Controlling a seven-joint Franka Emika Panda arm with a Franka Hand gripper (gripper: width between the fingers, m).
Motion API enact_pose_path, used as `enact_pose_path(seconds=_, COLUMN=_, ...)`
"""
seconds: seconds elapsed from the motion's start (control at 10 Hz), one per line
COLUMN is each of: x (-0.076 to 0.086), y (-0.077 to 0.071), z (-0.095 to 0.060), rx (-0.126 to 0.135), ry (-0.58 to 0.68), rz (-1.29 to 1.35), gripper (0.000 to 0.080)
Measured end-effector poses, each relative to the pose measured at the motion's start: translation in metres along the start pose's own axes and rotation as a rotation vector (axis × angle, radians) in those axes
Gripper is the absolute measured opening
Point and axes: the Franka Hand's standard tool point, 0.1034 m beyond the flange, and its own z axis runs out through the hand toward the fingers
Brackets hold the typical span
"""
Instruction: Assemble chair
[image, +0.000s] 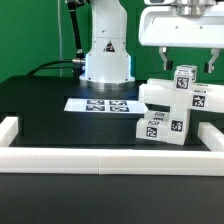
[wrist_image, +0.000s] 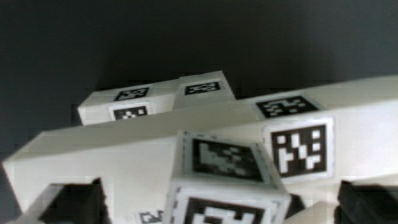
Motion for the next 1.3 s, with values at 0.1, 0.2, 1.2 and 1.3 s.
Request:
enact_pose_path(seconds=0.1, x=0.0011, y=-0.0006, z=-0.0002, rx=0.002, ry=0.006, rz=-0.089, gripper=0.0649)
enact_pose_path(seconds=0.2, x=0.0013, y=-0.0010, z=-0.0002, rx=0.004, ry=0.010, rz=-0.166, gripper=0.0649)
enact_pose_path(seconds=1.2, x=0.0041, y=0.0021, z=-0.0004, rx=-0.007, ry=0.012, rz=-0.824, gripper=0.0649)
enact_pose_path(seconds=1.3, x=0.0043, y=0.0024, z=-0.0004, rx=-0.009, ry=0.012, rz=-0.893, gripper=0.0649)
